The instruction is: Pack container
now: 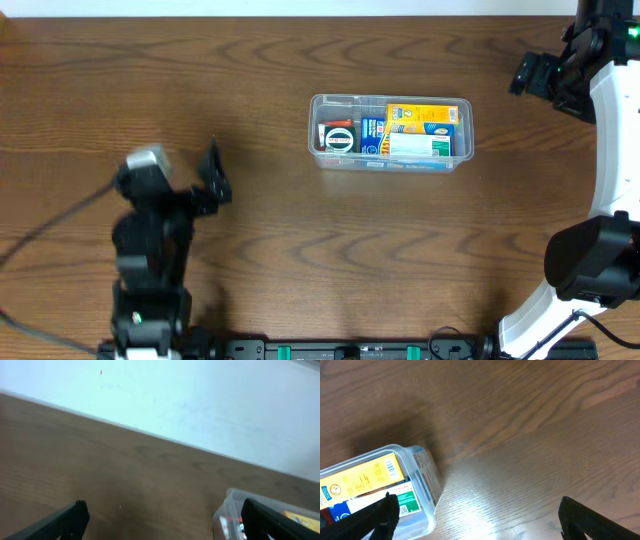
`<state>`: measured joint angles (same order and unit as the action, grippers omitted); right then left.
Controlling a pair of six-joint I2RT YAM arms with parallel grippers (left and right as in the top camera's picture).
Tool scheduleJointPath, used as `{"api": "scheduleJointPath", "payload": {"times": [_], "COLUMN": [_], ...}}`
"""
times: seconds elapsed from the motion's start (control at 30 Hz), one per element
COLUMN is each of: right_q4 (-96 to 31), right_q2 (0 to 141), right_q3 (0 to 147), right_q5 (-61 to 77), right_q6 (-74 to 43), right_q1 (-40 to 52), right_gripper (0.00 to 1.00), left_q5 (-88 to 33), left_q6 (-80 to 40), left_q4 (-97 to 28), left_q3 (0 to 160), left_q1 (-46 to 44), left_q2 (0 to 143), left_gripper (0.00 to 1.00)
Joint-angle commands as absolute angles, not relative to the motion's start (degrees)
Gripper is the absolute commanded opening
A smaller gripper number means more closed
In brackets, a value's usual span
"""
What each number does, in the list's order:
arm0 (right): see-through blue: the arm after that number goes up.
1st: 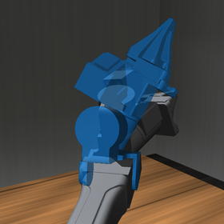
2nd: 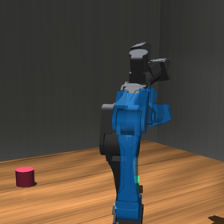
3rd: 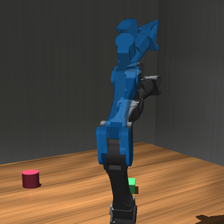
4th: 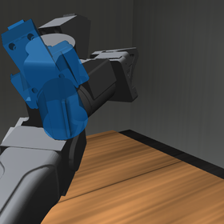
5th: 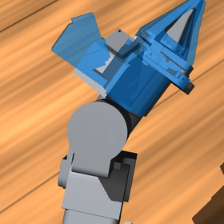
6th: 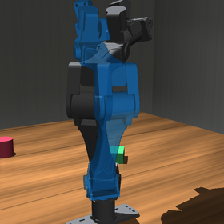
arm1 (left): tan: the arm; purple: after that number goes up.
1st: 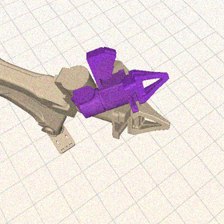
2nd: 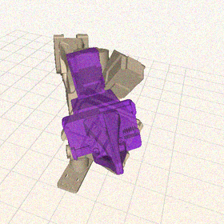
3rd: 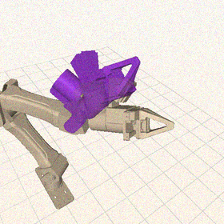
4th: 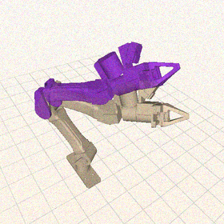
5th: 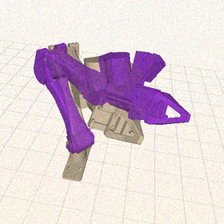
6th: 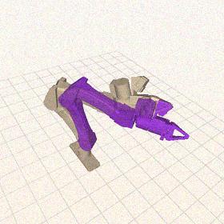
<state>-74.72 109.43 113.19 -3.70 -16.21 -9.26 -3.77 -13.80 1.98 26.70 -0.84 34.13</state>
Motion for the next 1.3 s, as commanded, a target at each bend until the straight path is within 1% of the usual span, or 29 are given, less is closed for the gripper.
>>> {"api": "scheduleJointPath", "payload": {"times": [0.0, 0.2, 0.47, 0.73, 0.97, 1.27], "right_q4": [-74.78, -74.78, -74.78, -74.78, -74.78, -74.78], "right_q2": [108.01, 108.01, 108.01, 108.01, 108.01, 108.01], "right_q3": [113.54, 113.54, 113.54, 113.54, 113.54, 113.54], "right_q5": [-4.29, -4.29, -4.29, -4.29, -4.29, -4.29], "right_q6": [-17.12, -17.12, -17.12, -17.12, -17.12, -17.12], "right_q1": [-9.34, -9.34, -9.32, -9.32, -9.32, -9.32], "right_gripper": [0.99, 0.99, 0.99, 0.99, 0.99, 0.99], "left_q5": [-4.99, -4.99, -5.23, -5.3, -5.34, -5.56], "left_q6": [-8.45, -7.01, -7.05, -6.87, -6.85, -7.09], "left_q4": [5.1, 6.15, 5.43, 1.67, -3.84, -3.64], "left_q3": [18.87, 9.82, 3.11, 0.19, 0.23, 0.23], "left_q1": [-0.49, -0.38, -0.38, 0.47, 2.24, 2.28], "left_q2": [25.52, 13.15, 4.6, 0.19, 0.08, 0.12], "left_gripper": [0.98, 0.98, 0.98, 0.98, 0.98, 0.98]}}
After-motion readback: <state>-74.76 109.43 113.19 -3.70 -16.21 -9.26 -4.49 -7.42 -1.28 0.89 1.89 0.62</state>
